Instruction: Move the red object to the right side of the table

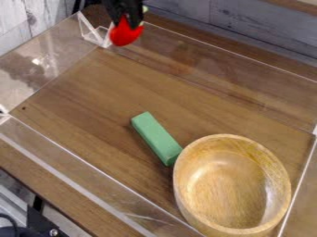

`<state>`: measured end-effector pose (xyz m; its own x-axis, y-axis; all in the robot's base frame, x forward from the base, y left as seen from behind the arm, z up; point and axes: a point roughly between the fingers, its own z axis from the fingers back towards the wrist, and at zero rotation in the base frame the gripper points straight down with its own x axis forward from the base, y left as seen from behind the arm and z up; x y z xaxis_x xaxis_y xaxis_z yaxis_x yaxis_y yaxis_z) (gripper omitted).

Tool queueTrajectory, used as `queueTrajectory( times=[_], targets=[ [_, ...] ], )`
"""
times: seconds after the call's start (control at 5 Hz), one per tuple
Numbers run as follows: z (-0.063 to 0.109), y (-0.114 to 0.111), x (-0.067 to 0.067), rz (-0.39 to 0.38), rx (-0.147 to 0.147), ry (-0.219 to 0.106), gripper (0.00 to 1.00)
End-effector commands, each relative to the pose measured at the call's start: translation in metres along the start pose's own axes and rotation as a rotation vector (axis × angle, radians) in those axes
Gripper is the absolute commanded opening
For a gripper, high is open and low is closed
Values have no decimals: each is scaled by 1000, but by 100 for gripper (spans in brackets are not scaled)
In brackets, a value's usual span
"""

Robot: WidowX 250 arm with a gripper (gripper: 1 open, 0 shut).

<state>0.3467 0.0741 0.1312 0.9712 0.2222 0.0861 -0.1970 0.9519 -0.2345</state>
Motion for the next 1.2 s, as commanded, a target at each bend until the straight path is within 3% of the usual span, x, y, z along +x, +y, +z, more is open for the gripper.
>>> queueTrajectory(
  times=[0.0,0.2,0.4,0.6,0.8,1.0],
  targets=[
    [20,-44,-1,-82,-26,-43,0],
    [11,-79,-6,-180,-52,-6,0],
    [-12,-110,-22,-260,-65,30,0],
    [-40,-140,-42,-322,-83,55,100],
    [-59,-170,-56,-461,-79,84,0],
    [-78,-183,-64,-559,-71,120,0]
  ],
)
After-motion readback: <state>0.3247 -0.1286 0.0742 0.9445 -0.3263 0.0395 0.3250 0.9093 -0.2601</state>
